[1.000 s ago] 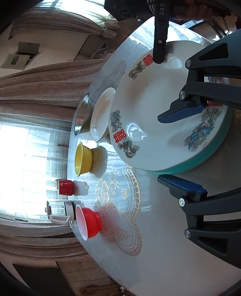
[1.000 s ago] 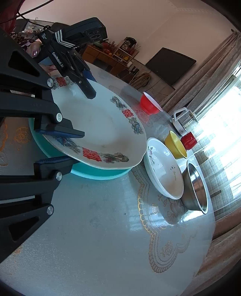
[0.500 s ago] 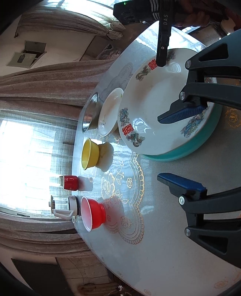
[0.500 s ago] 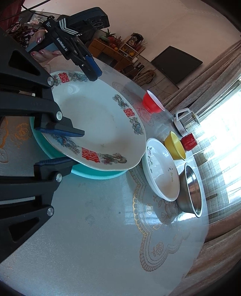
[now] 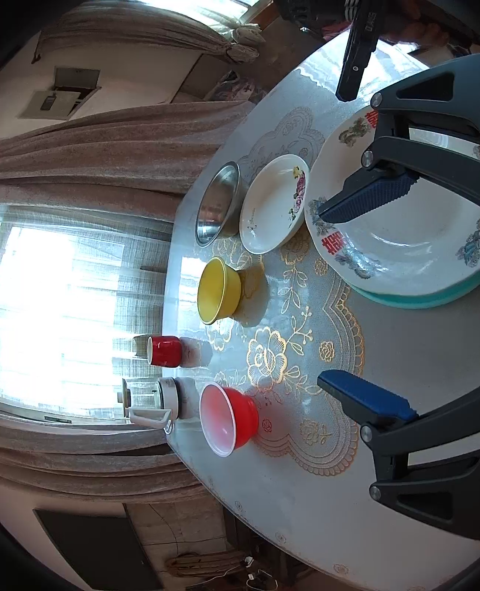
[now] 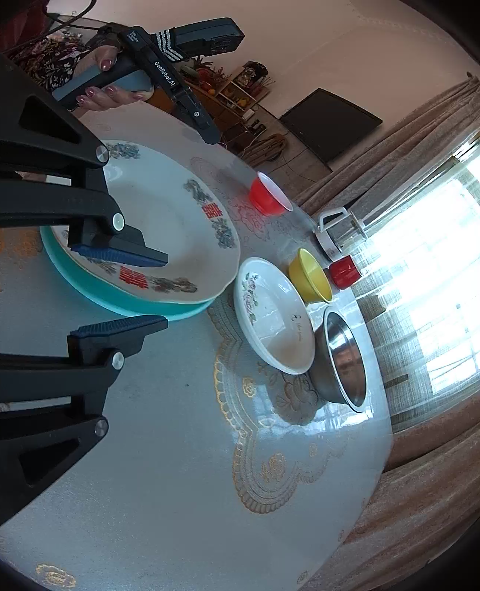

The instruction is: Organize plates and bowls

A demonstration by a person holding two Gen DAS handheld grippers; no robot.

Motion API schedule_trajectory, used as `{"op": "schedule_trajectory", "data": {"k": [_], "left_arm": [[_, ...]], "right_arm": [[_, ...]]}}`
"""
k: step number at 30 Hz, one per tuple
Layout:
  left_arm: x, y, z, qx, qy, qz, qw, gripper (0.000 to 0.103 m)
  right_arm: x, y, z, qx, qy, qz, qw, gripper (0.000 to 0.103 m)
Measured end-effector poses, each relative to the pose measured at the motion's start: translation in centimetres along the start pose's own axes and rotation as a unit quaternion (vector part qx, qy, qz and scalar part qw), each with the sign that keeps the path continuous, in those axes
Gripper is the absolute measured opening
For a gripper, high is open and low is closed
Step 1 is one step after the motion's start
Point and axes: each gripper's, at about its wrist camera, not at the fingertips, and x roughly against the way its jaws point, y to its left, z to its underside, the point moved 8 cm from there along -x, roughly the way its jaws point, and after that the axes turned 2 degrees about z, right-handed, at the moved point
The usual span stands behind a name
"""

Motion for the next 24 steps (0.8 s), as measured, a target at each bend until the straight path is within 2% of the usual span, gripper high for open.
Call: {"op": "schedule_trajectory", "data": {"k": [5,7,9,11,14,17,20,24], "left_arm": [[-2.4,-0.3,-1.1,0.04,0.029,0.022,0.9985,0.082],[-3.2,-0.4,-1.2,0.048,0.041,0.017,0.9979,0.082],[-4.0,-0.5,-1.3,0.047,0.05,0.009,0.9976,0.082],[-4.5,-0.7,-1.8,0.036,0.055,0.001,0.9978,0.082],[-5.8,-0.8,-2.6,0.03,0.068,-0.004,0.9973,0.082],[-7.6,-0.6,-3.3,0.039,0.091,0.003,0.9951,0.082],[-9.4,-0.4,-3.8,0.045,0.117,0.002,0.9921,0.082],[-11.4,-0.1,-4.3,0.045,0.148,-0.005,0.988,0.081]], "right_arm": [[-1.5,-2.4,-4.3,-0.003,-0.028,0.029,0.999,0.032],[-3.1,-3.5,-6.0,0.005,-0.024,0.051,0.998,0.032],[-4.8,-4.2,-7.4,0.007,-0.014,0.053,0.998,0.032],[-6.8,-5.4,-8.3,-0.014,0.002,0.058,0.998,0.032],[-9.1,-7.3,-9.2,-0.075,0.019,0.04,0.996,0.032],[-10.5,-8.3,-9.8,-0.108,0.017,0.018,0.994,0.03],[-11.7,-8.5,-10.3,-0.115,0.016,0.007,0.993,0.022],[-12.6,-8.2,-10.5,-0.104,0.008,-0.001,0.995,0.019]]}}
